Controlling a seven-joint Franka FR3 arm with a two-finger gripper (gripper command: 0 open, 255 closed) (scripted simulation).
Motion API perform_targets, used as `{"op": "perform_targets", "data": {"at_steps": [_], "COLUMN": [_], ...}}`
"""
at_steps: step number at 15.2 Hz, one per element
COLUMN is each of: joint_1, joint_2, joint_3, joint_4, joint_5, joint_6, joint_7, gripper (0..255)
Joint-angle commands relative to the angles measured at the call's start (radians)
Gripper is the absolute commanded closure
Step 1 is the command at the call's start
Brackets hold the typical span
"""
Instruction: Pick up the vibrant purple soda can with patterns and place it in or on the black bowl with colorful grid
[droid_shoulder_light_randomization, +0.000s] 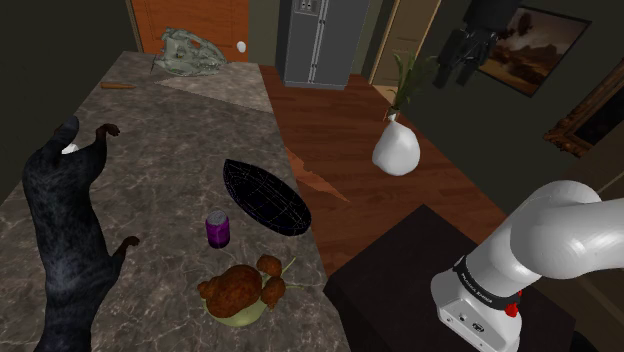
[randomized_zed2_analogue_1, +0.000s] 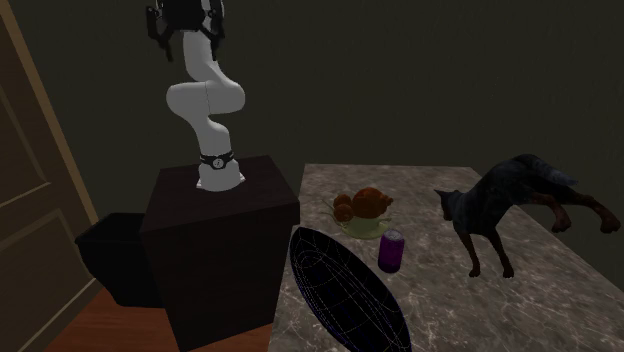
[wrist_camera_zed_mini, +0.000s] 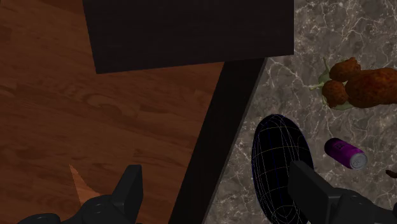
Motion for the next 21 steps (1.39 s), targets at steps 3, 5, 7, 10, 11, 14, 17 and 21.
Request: {"op": "perform_targets", "data": {"at_steps": [3, 5, 7, 10, 11, 14, 17, 21], "joint_1": [0.009, 0.019, 0.029, 0.044, 0.049, 0.064, 0.076, 0.086], "joint_2": [0.01, 0.025, 0.047, 0.09, 0.107, 0.168, 0.242, 0.357], "joint_3": [0.031, 0.062, 0.094, 0.142, 0.158, 0.206, 0.254, 0.319], "joint_4": [-0.04, -0.075, -0.106, -0.141, -0.151, -0.17, -0.177, -0.166], "joint_5": [0.021, 0.041, 0.061, 0.089, 0.097, 0.119, 0.134, 0.14], "joint_6": [0.051, 0.103, 0.156, 0.238, 0.266, 0.351, 0.435, 0.545], "joint_7": [0.038, 0.075, 0.112, 0.166, 0.184, 0.238, 0.293, 0.37], "gripper": [0, 0, 0, 0, 0, 0, 0, 0]}}
